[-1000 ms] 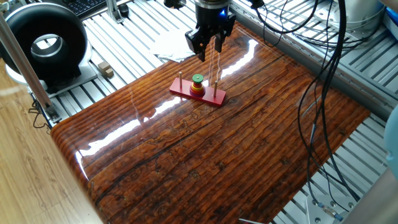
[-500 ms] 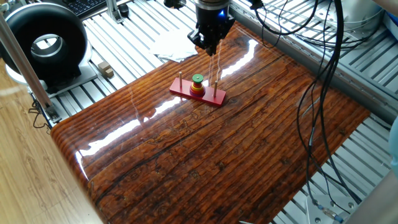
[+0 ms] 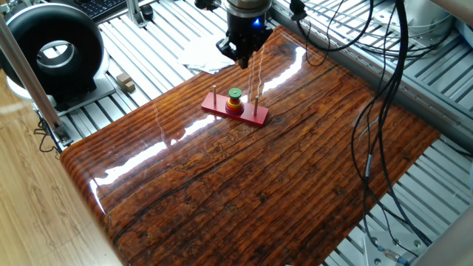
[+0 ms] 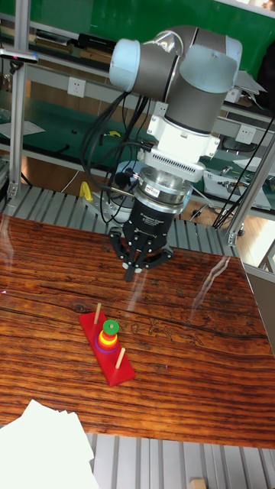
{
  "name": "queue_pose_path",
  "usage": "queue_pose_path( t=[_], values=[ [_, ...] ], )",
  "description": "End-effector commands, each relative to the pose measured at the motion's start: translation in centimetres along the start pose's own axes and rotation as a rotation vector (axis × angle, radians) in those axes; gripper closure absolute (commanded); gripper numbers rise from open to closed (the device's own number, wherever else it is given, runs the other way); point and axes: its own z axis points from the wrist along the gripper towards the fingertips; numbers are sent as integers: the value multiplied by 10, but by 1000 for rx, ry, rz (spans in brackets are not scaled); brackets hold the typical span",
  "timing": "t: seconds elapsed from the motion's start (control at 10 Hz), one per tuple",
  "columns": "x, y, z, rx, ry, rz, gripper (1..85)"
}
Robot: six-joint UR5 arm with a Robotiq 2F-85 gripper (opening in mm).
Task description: Take out one Hanoi block and throw it aside
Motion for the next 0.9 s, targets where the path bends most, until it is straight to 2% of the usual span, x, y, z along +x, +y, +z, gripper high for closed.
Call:
queue_pose_path(
  t=[0.0, 0.1, 0.2, 0.3, 0.4, 0.6, 0.7, 0.8],
  values=[
    [2, 15, 2, -45, -5, -29, 847],
    [10, 14, 4, -49, 20, -60, 847],
    [9, 27, 3, -97, 16, -105, 847],
    [9, 33, 3, -122, 9, -131, 847],
    [5, 18, 4, -60, 1, -162, 847],
    [3, -2, 4, 16, -3, -183, 847],
    [4, -3, 4, 18, 2, -165, 847],
    [5, -8, 4, 37, 7, -176, 847]
  ],
)
